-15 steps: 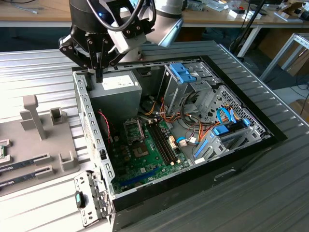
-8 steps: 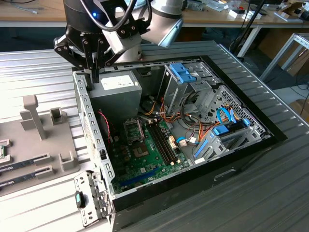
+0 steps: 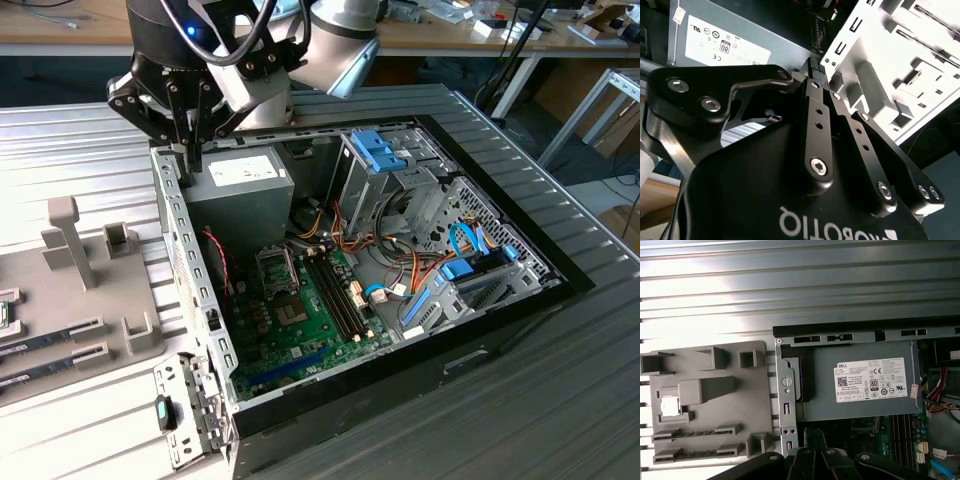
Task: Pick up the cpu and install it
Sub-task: 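Reach for the cpu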
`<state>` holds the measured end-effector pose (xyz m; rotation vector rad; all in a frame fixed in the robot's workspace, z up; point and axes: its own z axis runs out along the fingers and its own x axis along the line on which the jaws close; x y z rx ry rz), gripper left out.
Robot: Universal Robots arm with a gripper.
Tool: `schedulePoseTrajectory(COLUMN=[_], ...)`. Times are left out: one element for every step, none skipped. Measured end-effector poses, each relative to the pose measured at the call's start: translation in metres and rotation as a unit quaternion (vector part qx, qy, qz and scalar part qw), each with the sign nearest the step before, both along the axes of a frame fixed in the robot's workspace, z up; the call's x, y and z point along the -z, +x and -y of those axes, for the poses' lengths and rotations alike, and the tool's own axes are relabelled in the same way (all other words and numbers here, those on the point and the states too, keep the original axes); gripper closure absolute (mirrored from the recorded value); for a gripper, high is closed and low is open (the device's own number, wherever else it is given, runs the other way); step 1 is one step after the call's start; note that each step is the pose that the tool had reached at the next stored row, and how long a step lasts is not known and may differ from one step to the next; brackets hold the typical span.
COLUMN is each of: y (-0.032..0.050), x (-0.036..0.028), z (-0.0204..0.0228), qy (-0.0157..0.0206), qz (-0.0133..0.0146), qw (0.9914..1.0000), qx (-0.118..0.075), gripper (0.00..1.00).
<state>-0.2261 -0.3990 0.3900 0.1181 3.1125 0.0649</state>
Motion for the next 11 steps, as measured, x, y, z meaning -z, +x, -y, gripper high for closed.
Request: schedulePoseTrajectory(y=[-0.0002, -0.0005, -0.0009, -0.0012, -0.0017, -0.0019, -0.0022, -0.0026, -0.0030, -0.0033, -0.0042], x=[0.0000, 0.0000, 0.0000, 0.0000, 0.0001, 0.0001, 0.0001, 0.0001, 0.0001, 0.0001, 0.0001], z=[0.0000, 0.0000, 0.0000, 0.0000, 0.0000, 0.0000, 0.0000, 0.0000, 0.0000, 0.0000, 0.0000], qy=[0.0000, 0.0000, 0.0000, 0.0000, 0.0000, 0.0000, 0.0000, 0.0000, 0.0000, 0.0000, 0.0000], qz=[0.0000, 0.0000, 0.0000, 0.0000, 0.0000, 0.0000, 0.0000, 0.0000, 0.0000, 0.0000, 0.0000], qw=[1.00000, 1.00000, 1.00000, 1.00000, 1.00000, 1.00000, 1.00000, 1.00000, 1.00000, 1.00000, 1.00000], qx=[0.000, 0.000, 0.000, 0.000, 0.000, 0.000, 0.000, 0.000, 0.000, 0.000, 0.000], gripper=[0.89, 0.89, 0.89, 0.89, 0.89, 0.89, 0.89, 0.89, 0.89, 0.89, 0.89])
